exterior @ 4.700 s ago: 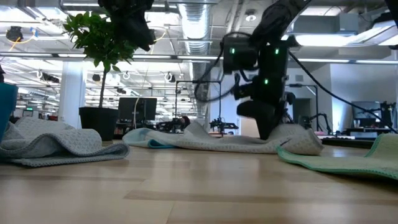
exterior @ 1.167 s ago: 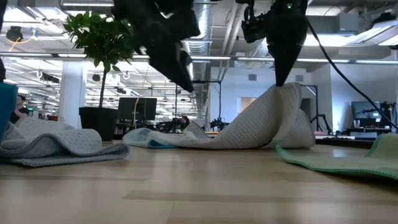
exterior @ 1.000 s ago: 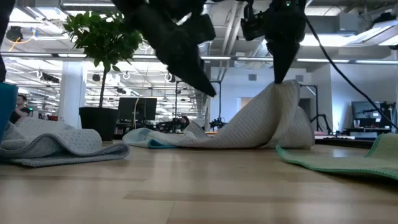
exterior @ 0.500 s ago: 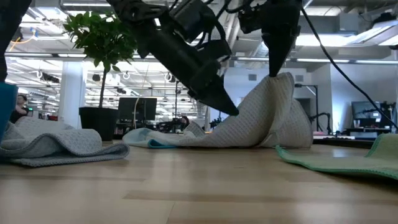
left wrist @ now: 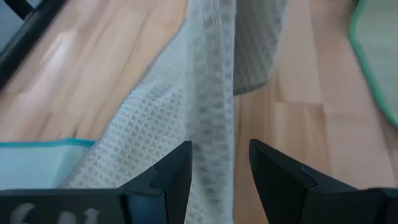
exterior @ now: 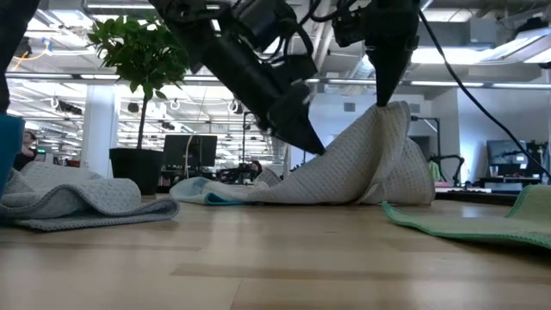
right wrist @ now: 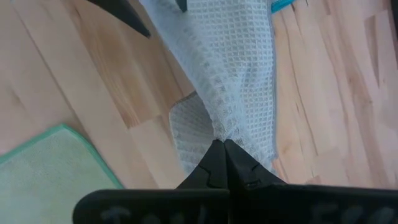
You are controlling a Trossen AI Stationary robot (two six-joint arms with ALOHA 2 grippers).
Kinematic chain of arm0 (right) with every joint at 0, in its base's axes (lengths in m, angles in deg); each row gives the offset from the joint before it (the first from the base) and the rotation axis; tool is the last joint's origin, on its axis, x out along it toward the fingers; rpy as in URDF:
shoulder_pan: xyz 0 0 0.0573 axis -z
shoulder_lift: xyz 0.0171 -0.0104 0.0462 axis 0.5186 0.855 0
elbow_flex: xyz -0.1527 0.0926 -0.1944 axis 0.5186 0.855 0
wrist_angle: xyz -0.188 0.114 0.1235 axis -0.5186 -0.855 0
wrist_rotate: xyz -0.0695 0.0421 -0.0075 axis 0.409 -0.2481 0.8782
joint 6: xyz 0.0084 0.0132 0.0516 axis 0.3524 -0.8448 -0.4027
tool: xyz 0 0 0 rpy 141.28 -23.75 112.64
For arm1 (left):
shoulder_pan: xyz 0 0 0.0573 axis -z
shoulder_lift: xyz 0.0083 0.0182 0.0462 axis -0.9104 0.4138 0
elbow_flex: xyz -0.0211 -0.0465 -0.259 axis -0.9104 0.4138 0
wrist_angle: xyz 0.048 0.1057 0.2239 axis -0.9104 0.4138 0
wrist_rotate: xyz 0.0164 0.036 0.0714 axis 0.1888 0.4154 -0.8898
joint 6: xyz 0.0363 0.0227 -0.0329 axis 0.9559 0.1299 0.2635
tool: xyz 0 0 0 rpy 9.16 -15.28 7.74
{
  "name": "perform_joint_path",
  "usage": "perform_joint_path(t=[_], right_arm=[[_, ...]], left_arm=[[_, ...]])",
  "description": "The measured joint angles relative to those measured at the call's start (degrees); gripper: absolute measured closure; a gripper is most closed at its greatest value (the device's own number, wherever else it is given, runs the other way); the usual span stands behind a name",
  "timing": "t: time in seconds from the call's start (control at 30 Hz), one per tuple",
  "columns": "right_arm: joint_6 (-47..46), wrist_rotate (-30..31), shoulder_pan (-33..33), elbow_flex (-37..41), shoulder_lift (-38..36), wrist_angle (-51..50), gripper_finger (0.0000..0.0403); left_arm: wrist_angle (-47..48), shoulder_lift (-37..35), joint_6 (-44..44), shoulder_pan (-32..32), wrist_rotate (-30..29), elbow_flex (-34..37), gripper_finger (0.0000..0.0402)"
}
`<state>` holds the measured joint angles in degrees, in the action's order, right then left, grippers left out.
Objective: Fold microfiber towels
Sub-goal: Fold the gray microfiber towel
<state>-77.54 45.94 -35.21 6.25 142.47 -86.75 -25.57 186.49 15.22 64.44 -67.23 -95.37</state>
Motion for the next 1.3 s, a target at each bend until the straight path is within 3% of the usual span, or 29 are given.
perform_joint_path(t=[0.13, 0.3, 0.63, 0.87, 1.1, 1.3], right_arm=[[-0.02, 0.10, 0.00, 0.00, 0.00, 0.03, 0.0403], [-0.02, 0.10, 0.00, 0.00, 0.00, 0.06, 0.0402], [-0.02, 0.10, 0.00, 0.02, 0.00, 0.22, 0.0402], [-0.02, 0.10, 0.00, 0.04, 0.02, 0.22, 0.0402], [-0.03, 0.10, 0.00, 0.04, 0.02, 0.23, 0.0401], [-0.04, 0.10, 0.00, 0.04, -0.10, 0.24, 0.0401]], left_arm=[[0.31, -1.16, 0.59, 0.37, -3.72, 0.00, 0.0248], [-0.41, 0.00, 0.62, 0.07, 0.11, -0.11, 0.0248], [0.33, 5.04, 0.63, -0.18, -0.32, -0.02, 0.0248], [1.70, 5.02, 2.16, -0.30, -7.29, -0.02, 0.0248], [4.98, 5.02, 1.66, -1.18, -3.29, -0.02, 0.0248], [7.88, 5.02, 3.07, -1.21, -3.29, -0.02, 0.0248]])
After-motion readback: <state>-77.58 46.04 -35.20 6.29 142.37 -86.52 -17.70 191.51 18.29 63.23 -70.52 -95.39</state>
